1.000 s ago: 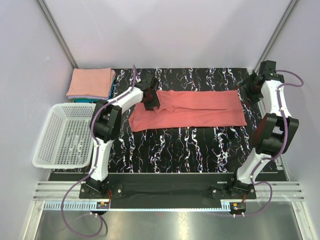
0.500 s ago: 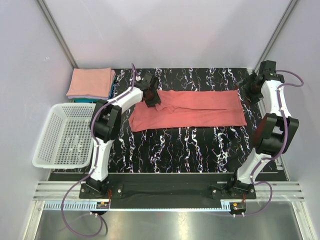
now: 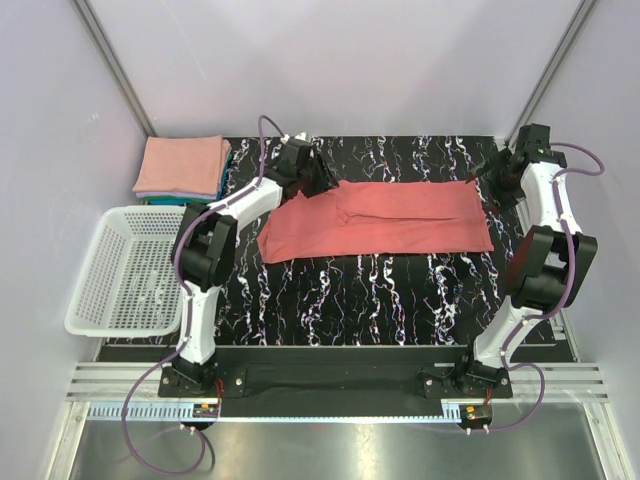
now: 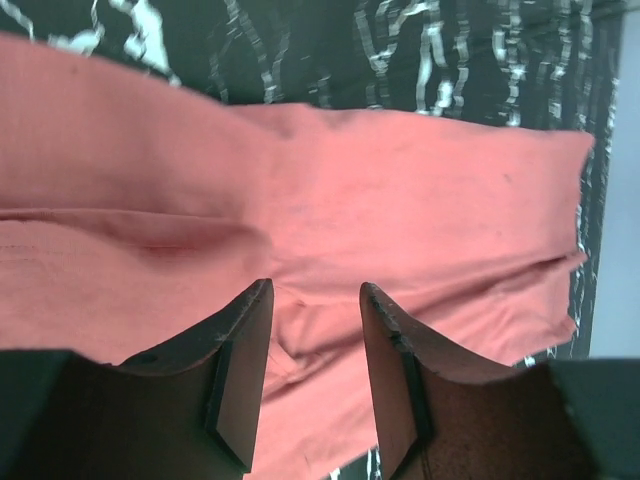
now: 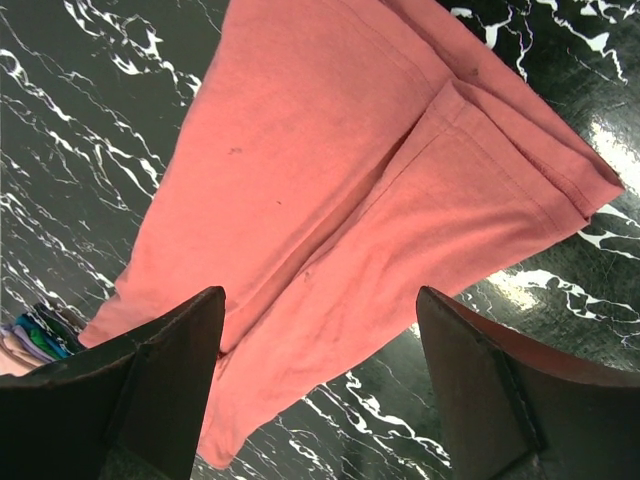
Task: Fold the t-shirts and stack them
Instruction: Fold the tshirt
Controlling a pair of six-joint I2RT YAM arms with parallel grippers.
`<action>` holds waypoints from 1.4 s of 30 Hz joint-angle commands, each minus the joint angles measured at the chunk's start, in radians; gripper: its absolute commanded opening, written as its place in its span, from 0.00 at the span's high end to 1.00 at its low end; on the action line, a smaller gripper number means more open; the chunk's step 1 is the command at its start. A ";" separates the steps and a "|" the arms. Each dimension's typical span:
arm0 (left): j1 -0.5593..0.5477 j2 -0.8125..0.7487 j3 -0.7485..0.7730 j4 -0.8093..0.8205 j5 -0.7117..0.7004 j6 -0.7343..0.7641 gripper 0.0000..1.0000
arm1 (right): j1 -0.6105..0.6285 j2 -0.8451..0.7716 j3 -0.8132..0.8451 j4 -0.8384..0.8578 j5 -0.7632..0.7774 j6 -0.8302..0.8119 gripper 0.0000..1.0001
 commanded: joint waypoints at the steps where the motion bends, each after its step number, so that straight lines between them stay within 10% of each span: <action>1: -0.003 -0.089 0.063 -0.056 -0.019 0.099 0.54 | 0.002 -0.017 -0.013 0.028 -0.023 -0.021 0.16; 7: 0.000 -0.035 0.058 -0.116 0.020 0.090 0.54 | 0.002 0.081 0.016 -0.008 -0.068 -0.080 0.23; 15: 0.000 -0.013 0.077 -0.180 0.027 0.105 0.55 | -0.005 0.178 0.011 -0.011 0.013 -0.110 0.87; 27: 0.010 -0.374 -0.311 -0.403 -0.187 0.188 0.53 | -0.044 0.351 0.037 0.012 0.081 -0.116 0.93; 42: 0.122 -0.158 -0.327 -0.436 -0.225 0.203 0.55 | -0.060 0.285 -0.075 0.009 0.138 -0.130 0.91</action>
